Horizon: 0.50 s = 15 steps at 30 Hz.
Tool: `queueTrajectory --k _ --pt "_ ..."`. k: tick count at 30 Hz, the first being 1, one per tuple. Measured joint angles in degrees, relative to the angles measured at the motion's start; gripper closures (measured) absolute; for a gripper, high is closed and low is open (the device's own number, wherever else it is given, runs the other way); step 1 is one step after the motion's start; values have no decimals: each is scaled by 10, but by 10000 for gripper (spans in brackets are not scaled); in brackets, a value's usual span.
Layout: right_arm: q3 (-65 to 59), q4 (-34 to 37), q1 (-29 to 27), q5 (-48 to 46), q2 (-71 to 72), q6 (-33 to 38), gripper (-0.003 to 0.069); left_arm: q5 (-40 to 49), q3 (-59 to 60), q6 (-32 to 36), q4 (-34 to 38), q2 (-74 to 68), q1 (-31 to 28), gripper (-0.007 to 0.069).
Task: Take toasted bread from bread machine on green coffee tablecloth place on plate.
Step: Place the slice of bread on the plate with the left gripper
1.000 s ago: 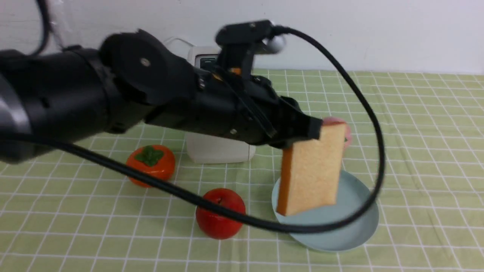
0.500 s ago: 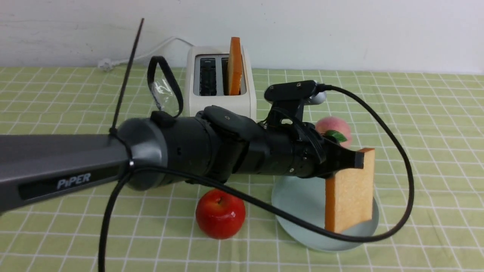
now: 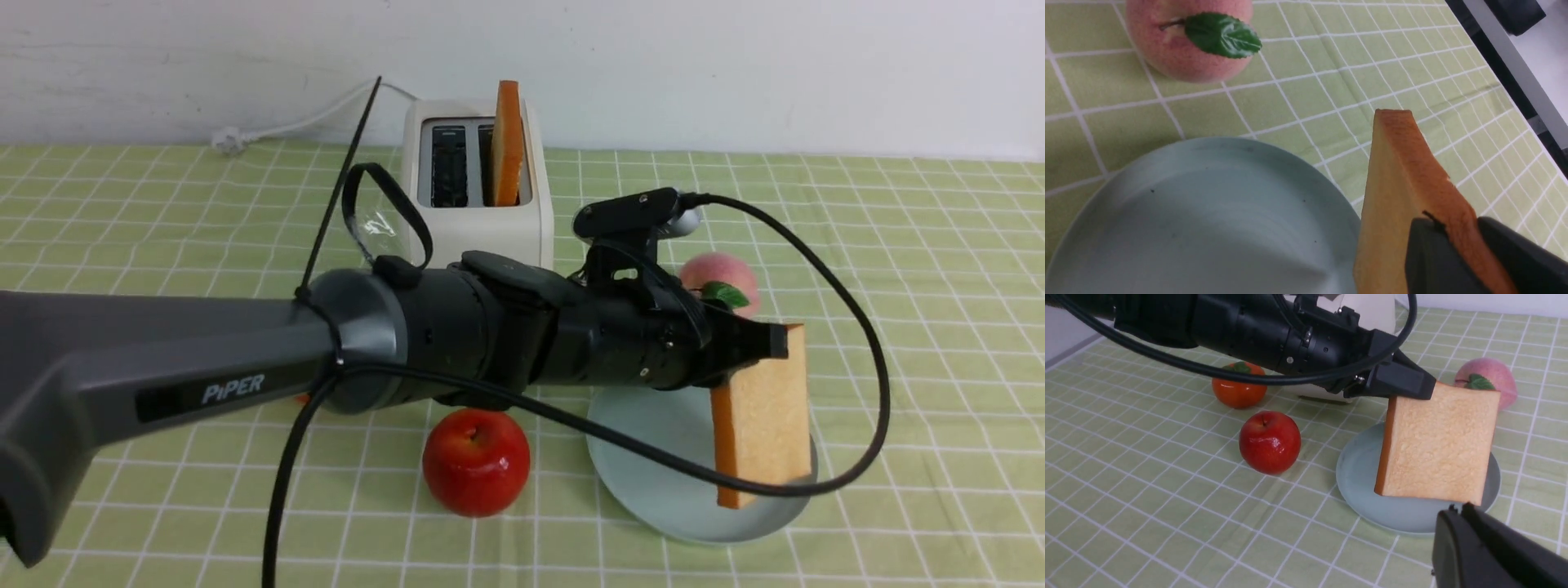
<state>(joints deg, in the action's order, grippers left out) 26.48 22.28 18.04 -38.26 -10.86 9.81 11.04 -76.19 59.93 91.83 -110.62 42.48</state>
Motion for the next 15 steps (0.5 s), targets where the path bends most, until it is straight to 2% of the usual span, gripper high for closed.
queueTrajectory --k 8,12,15 --pt "0 1 0 2 0 -1 656 13 0 -12 -63 -4 0 497" --pt "0 1 0 11 0 -1 656 15 0 -12 -86 -4 0 393" --pt "0 1 0 15 0 -1 656 0 -1 -12 -99 -3 0 235"
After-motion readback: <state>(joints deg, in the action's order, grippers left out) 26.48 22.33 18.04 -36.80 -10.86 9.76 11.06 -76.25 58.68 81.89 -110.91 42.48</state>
